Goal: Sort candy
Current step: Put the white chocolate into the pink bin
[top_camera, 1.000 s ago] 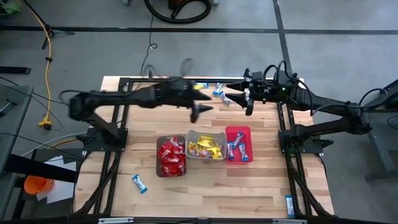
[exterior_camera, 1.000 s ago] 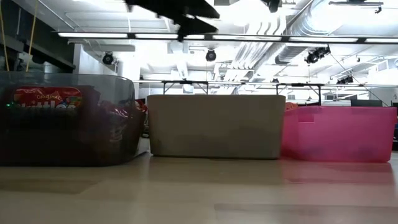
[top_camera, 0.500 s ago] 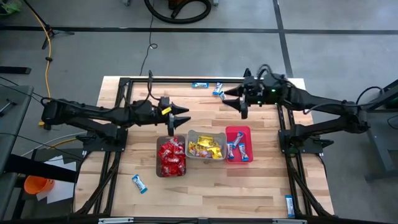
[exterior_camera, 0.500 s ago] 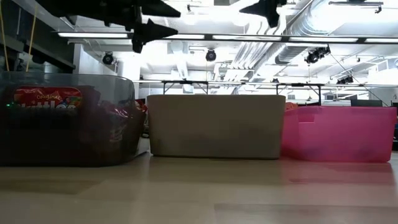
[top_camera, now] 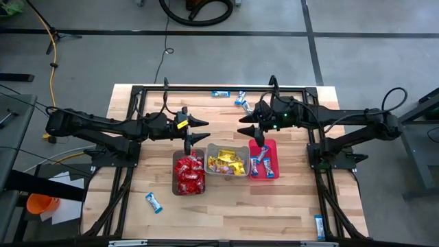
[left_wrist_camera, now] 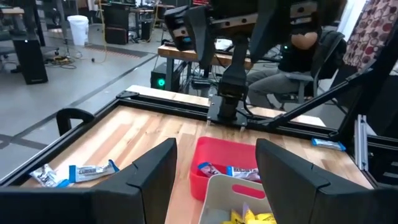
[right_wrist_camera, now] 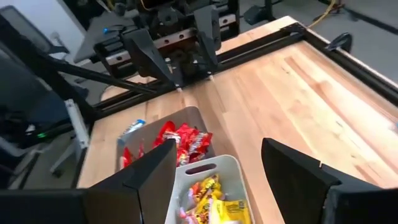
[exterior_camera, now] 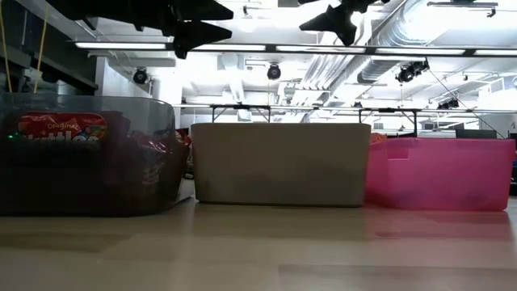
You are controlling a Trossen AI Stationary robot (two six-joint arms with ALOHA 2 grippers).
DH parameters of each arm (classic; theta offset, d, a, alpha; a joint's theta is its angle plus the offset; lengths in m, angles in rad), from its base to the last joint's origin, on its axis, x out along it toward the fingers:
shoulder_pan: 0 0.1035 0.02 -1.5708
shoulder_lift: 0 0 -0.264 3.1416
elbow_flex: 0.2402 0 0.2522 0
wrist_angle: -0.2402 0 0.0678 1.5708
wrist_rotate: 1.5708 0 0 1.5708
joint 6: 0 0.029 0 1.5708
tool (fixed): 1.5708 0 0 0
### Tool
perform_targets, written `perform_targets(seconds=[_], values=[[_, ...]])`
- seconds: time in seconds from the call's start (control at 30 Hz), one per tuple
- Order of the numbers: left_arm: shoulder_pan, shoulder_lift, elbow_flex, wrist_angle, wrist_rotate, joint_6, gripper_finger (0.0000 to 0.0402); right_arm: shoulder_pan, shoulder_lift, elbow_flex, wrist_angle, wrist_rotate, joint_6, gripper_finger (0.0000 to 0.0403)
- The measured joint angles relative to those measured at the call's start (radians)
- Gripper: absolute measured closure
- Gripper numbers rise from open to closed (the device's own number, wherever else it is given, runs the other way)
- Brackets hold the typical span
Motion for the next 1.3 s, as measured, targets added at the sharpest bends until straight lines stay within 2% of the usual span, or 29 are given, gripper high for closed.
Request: perform_targets(seconds=[0.27, 0.47, 0.57, 0.73, 0.83, 0.93, 1.03, 1.13, 1.3], values=[[0.001, 0.000, 0.000, 0.000, -0.002, 0.019, 0.0198, 0.007, -0.001, 0.000, -0.036, 0.025, 0.006, 0.0171], [0.001, 0.000, 0.000, 0.000, -0.001, -0.012, 0.0198, 0.007, -0.001, 0.000, -0.064, 0.023, 0.115, 0.0171], [0.001, 0.000, 0.000, -0.001, -0.001, -0.051, 0.0198, 0.007, -0.001, 0.000, -0.126, -0.025, 0.131, 0.0171], [-0.001, 0.000, 0.000, -0.012, -0.048, -0.061, 0.0198, 0.044, -0.001, 0.000, -0.316, -0.180, 0.144, 0.0171], [-0.001, 0.000, 0.000, -0.011, -0.093, -0.083, 0.0198, 0.120, -0.001, 0.000, -0.456, -0.250, 0.188, 0.0171], [-0.001, 0.000, 0.000, 0.002, -0.100, -0.129, 0.0198, 0.233, -0.001, 0.000, -0.595, -0.256, 0.259, 0.0171], [-0.001, 0.000, 0.001, 0.026, -0.100, -0.241, 0.0198, 0.366, -0.001, 0.000, -0.686, -0.243, 0.338, 0.0171], [-0.001, 0.000, 0.001, 0.035, -0.090, -0.318, 0.0198, 0.509, -0.001, 0.000, -0.722, -0.215, 0.499, 0.0171], [-0.001, 0.000, 0.001, 0.035, -0.087, -0.317, 0.0198, 0.723, 0.017, 0.000, -0.732, -0.109, 0.874, 0.0171]])
